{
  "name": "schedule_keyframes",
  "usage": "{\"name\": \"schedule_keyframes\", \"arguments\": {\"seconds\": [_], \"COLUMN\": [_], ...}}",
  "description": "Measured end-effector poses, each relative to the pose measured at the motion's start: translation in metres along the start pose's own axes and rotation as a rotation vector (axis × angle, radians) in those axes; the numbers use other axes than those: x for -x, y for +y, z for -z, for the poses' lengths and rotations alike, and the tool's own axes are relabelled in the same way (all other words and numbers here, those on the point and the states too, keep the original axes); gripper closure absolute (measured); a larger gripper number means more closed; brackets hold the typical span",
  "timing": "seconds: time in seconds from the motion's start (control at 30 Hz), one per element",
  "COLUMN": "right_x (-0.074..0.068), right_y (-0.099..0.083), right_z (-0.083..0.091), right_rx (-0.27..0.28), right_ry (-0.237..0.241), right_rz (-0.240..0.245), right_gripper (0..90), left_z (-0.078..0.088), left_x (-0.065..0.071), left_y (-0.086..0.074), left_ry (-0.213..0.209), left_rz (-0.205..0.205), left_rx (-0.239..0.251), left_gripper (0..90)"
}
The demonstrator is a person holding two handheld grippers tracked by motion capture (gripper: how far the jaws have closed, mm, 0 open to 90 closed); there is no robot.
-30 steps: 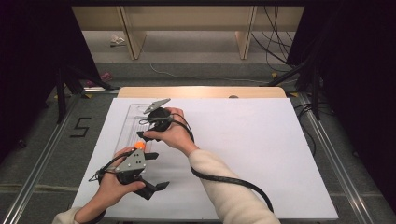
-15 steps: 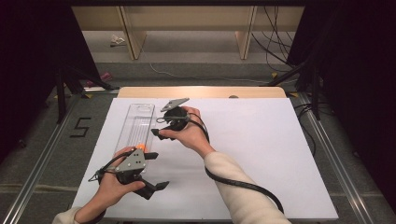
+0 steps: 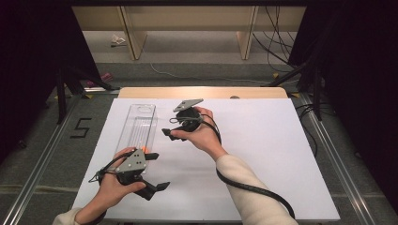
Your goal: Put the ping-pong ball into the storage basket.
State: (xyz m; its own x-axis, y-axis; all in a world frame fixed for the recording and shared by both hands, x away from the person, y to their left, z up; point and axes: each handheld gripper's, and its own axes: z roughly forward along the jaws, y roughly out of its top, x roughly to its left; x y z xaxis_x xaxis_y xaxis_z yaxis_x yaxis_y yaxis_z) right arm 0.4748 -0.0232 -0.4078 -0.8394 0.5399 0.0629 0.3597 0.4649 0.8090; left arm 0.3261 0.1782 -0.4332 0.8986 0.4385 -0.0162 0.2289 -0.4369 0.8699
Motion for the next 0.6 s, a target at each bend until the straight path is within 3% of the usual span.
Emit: {"name": "schedule_keyframes", "arguments": {"seconds": [0.6], "right_x": [0.021], "right_y": [-0.021], "right_z": [0.034], "right_rx": [0.013], "right_ry": [-0.051], "right_rz": [-0.042], "right_gripper": [19.4], "left_z": [0.0], "left_x": [0.0], "left_y": [0.0], "left_ry": [0.003], "left_rz": [0.004], "left_rx": [0.001], "left_gripper": [0.0]}}
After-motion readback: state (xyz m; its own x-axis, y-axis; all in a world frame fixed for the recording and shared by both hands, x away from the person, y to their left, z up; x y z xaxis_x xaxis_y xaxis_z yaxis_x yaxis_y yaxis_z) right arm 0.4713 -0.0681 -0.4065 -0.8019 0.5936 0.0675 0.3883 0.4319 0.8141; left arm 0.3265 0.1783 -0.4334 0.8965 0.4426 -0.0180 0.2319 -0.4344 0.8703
